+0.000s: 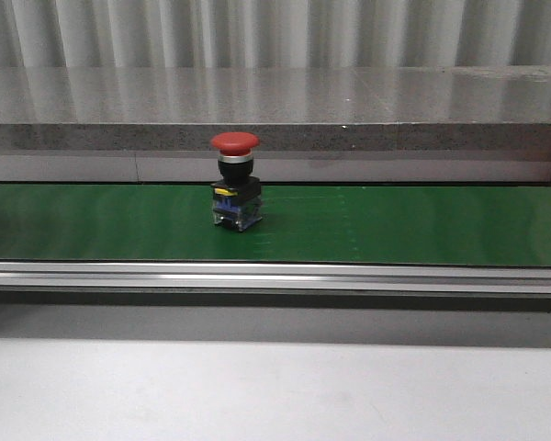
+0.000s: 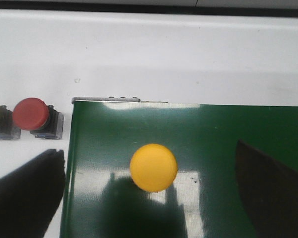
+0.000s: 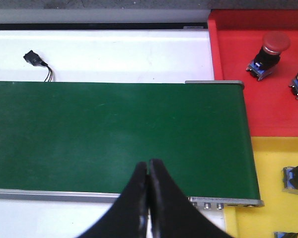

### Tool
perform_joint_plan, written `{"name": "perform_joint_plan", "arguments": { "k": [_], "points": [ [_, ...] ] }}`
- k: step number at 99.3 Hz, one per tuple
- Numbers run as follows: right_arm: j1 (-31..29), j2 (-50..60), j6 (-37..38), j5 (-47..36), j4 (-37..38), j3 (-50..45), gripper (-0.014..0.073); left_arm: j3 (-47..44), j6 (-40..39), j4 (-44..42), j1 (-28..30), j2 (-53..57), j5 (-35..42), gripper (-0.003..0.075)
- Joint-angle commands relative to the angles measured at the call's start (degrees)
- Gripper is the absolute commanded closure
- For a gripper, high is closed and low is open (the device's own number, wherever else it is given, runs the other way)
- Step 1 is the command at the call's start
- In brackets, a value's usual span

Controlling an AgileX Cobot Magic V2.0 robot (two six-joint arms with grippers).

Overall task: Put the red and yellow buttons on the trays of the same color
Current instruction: 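Set the yellow button on the belt's near end and open the left gripper, then grasp the red button at the belt's far end with the right gripper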

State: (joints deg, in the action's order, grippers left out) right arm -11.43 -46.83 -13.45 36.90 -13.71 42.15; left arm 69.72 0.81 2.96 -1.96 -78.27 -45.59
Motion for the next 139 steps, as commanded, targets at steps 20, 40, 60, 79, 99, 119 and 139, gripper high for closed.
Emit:
{"name": "perform_joint_plan", "arguments": {
  "k": [20, 40, 60, 79, 99, 119, 139],
  "points": [
    [0.1, 0.3, -0.6, -3.1, -0.4, 1.8, 0.0718, -10.9, -0.1, 1.1, -0.5, 18.5, 7.0, 0.0067],
    [0.1, 0.3, -0.6, -3.1, -0.4, 1.8, 0.0718, -21.4, -0.1, 1.9, -0.5, 30.7, 7.8, 0.0106],
    [0.1, 0.3, -0.6, -3.2, -0.4, 1.8, 0.0718, -28.9, -0.1, 1.9, -0.5, 39.9, 7.8, 0.0331],
    [0.1, 0.3, -0.6, -3.2, -0.4, 1.8, 0.0718, -30.4, -0.1, 1.9, -0.5, 42.7, 7.8, 0.0636],
    [0.1, 0.3, -0.6, -3.2, -0.4, 1.8, 0.0718, -30.4, -0.1, 1.9, -0.5, 42.7, 7.9, 0.0739],
    [0.1, 0.3, -0.6, -2.7, -0.4, 1.8, 0.0706, -30.4, -0.1, 1.9, -0.5, 42.7, 7.3, 0.0739],
    [0.1, 0.3, -0.6, -0.4, -0.9, 1.8, 0.0283, -30.4, -0.1, 1.9, -0.5, 42.7, 7.3, 0.0739]
  ]
}}
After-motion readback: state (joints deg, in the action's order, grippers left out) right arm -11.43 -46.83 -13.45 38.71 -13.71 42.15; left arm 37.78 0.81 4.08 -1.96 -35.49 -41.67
